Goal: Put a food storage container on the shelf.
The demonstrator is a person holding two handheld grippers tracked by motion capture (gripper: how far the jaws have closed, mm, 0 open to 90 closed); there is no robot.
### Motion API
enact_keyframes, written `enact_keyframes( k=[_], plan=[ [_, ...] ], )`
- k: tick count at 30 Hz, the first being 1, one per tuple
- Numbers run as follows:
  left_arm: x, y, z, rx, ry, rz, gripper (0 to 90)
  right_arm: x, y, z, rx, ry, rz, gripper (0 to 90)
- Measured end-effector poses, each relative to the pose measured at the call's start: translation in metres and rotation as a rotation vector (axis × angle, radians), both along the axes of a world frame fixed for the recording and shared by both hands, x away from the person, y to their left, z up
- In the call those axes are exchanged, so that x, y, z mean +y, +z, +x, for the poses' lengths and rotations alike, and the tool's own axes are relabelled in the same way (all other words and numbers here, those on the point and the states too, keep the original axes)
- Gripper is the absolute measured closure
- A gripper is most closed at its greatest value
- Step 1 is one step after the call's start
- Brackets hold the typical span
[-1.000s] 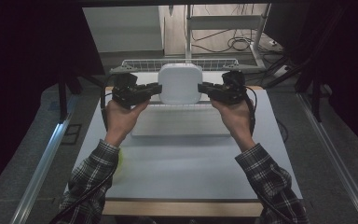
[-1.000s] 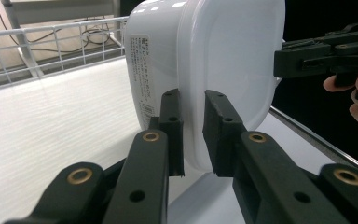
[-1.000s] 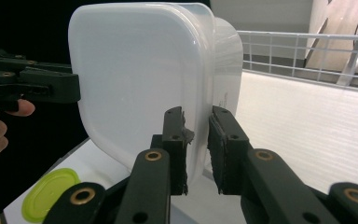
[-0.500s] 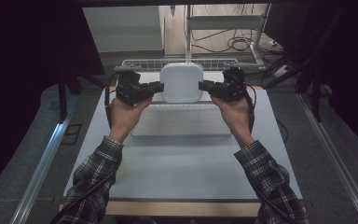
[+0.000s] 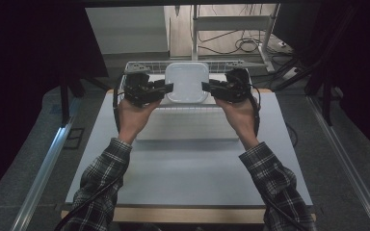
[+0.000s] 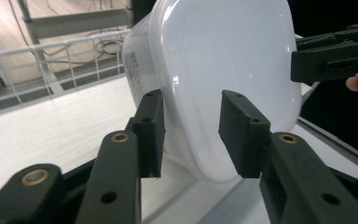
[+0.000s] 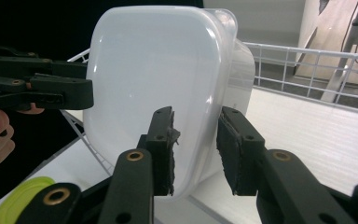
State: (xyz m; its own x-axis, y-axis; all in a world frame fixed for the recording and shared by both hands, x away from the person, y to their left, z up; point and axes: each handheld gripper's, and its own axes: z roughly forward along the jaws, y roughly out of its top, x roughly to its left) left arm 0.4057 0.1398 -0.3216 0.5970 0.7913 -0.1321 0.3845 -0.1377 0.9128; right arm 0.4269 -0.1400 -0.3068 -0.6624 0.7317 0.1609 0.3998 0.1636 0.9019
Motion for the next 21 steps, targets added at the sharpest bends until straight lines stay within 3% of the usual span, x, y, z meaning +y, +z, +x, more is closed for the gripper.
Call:
enact_keyframes(
  k=[9,14,21],
  plan=[
    [-0.003,0.000,0.009,-0.011,0.008,0.014,57.7,0.001,-0.003,0.008,0.001,-0.011,-0.006,64.2],
    [-0.004,-0.001,0.015,-0.011,0.019,0.030,52.1,0.005,-0.003,0.011,-0.009,-0.024,-0.016,60.3],
    [-0.005,-0.002,0.019,0.005,0.015,0.004,51.0,0.004,-0.003,0.016,-0.010,-0.042,-0.009,56.4]
  ],
)
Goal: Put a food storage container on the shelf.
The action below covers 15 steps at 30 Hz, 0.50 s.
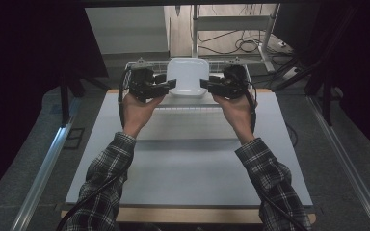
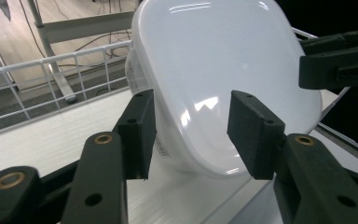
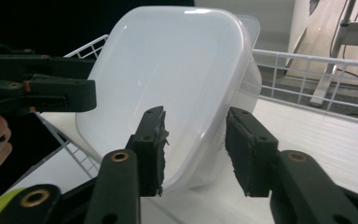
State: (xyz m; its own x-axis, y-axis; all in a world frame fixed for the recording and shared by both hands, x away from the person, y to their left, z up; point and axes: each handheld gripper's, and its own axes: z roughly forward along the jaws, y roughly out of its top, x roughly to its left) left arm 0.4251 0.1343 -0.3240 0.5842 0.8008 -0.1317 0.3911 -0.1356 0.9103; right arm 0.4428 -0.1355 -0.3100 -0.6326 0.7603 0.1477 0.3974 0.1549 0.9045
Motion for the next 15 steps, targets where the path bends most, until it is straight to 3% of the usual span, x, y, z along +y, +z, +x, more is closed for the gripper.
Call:
enact_keyframes(
  k=[10,15],
  plan=[
    [0.0034,0.0009,0.0061,0.019,-0.020,-0.028,48.7,0.0018,-0.0010,0.0077,-0.010,-0.022,-0.006,56.1],
    [0.0075,0.0042,0.0040,0.005,-0.008,-0.032,51.1,0.0006,0.0011,0.0082,-0.021,-0.033,0.003,56.3]
  ],
)
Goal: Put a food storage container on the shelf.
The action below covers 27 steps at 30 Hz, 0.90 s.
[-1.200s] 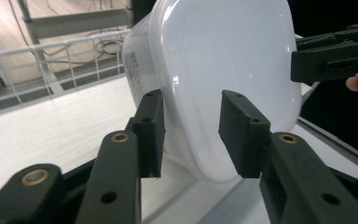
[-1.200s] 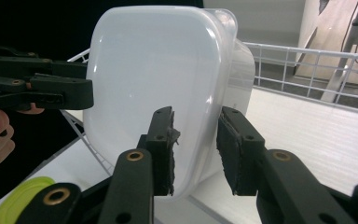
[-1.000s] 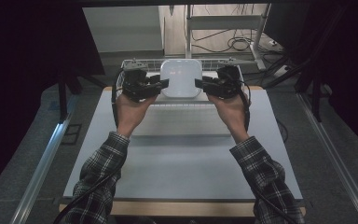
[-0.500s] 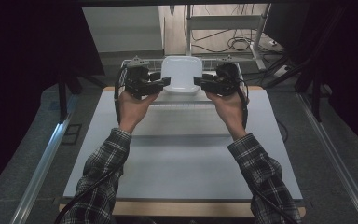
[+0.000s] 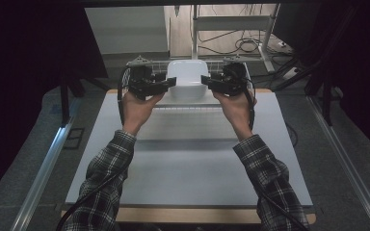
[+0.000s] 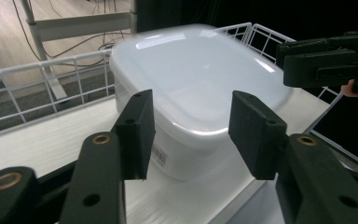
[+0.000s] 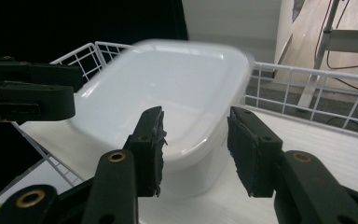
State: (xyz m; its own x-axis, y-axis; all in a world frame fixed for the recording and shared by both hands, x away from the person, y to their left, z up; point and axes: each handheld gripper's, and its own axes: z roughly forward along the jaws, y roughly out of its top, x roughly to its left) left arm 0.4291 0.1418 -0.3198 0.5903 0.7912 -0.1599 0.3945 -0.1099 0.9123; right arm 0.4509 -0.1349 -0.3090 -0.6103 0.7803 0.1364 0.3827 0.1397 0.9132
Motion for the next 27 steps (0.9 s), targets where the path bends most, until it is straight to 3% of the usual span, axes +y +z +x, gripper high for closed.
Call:
enact_keyframes(
  k=[4,9,13,17,18,20,27],
  plan=[
    [0.002,0.000,-0.002,-0.004,0.003,-0.015,53.1,-0.002,0.001,-0.001,0.001,0.006,-0.006,56.4],
    [0.003,-0.002,-0.004,-0.008,-0.010,-0.003,53.3,-0.004,-0.002,-0.002,0.004,0.028,0.012,56.1],
    [0.004,-0.003,-0.009,-0.018,-0.029,-0.004,49.9,-0.006,-0.003,-0.007,0.000,0.046,0.017,54.2],
    [0.005,-0.006,-0.020,-0.021,-0.065,-0.018,46.3,-0.009,-0.006,-0.019,-0.032,0.079,-0.003,47.0],
    [0.005,-0.009,-0.027,-0.024,-0.076,0.001,45.3,-0.010,-0.007,-0.021,-0.036,0.083,-0.003,45.8],
    [0.005,-0.013,-0.033,-0.025,-0.087,0.020,43.1,-0.012,-0.009,-0.025,-0.036,0.093,-0.004,43.1],
    [0.006,-0.025,-0.052,-0.028,-0.129,0.024,38.4,-0.017,-0.022,-0.041,-0.039,0.126,-0.011,35.3]
  ],
)
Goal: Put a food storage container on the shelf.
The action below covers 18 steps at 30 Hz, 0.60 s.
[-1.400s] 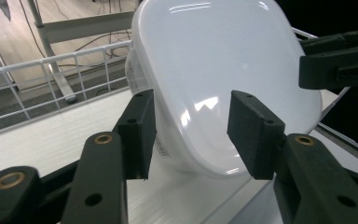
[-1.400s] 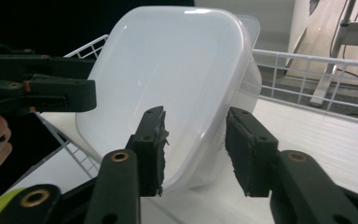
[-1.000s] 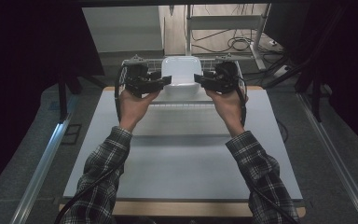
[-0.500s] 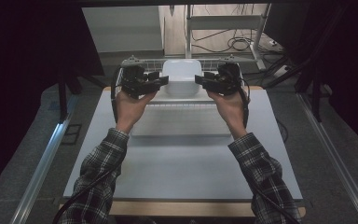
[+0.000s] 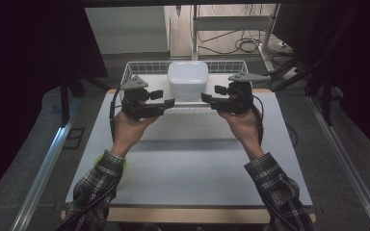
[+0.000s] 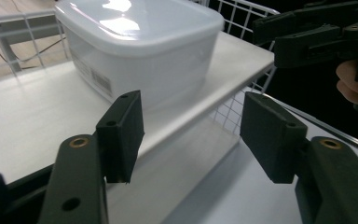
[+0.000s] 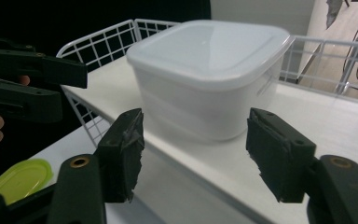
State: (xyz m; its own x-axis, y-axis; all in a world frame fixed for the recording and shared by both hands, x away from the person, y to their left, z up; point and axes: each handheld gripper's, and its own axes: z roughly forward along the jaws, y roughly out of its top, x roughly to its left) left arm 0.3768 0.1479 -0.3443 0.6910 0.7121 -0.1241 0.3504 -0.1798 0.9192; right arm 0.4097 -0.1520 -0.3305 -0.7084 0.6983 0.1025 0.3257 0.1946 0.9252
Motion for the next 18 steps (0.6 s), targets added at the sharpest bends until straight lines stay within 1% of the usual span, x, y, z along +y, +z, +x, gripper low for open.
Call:
enact_keyframes(
  k=[1,3,5,6,7,11,13,14,15,17,18],
  plan=[
    [0.000,-0.004,-0.006,0.000,-0.014,0.000,37.6,0.000,-0.002,-0.003,0.000,0.006,-0.004,34.8],
    [-0.001,-0.008,-0.013,0.005,-0.027,0.002,35.2,0.000,-0.007,-0.008,-0.002,0.017,-0.014,33.4],
    [-0.002,-0.012,-0.019,0.006,-0.036,0.011,32.9,0.001,-0.013,-0.013,0.004,0.029,-0.023,31.9],
    [-0.002,-0.012,-0.019,0.006,-0.036,0.011,31.5,0.001,-0.013,-0.013,0.004,0.029,-0.023,31.9],
    [-0.003,-0.016,-0.025,0.008,-0.047,0.013,30.5,0.002,-0.018,-0.018,0.003,0.040,-0.031,30.5],
    [-0.004,-0.026,-0.036,0.017,-0.068,0.011,27.1,0.002,-0.030,-0.028,0.005,0.059,-0.048,27.8],
    [-0.004,-0.028,-0.039,0.018,-0.071,0.012,25.3,0.001,-0.035,-0.033,0.009,0.064,-0.049,26.4],
    [-0.005,-0.033,-0.044,0.021,-0.078,0.015,24.7,0.000,-0.038,-0.035,0.012,0.069,-0.048,25.8],
    [-0.005,-0.033,-0.044,0.021,-0.078,0.015,23.7,0.000,-0.038,-0.035,0.012,0.069,-0.048,25.8],
    [-0.006,-0.037,-0.048,0.027,-0.085,0.019,22.4,-0.003,-0.043,-0.040,0.015,0.073,-0.045,24.3],
    [-0.006,-0.042,-0.053,0.031,-0.093,0.026,20.6,-0.005,-0.047,-0.044,0.018,0.082,-0.043,22.7]
  ],
)
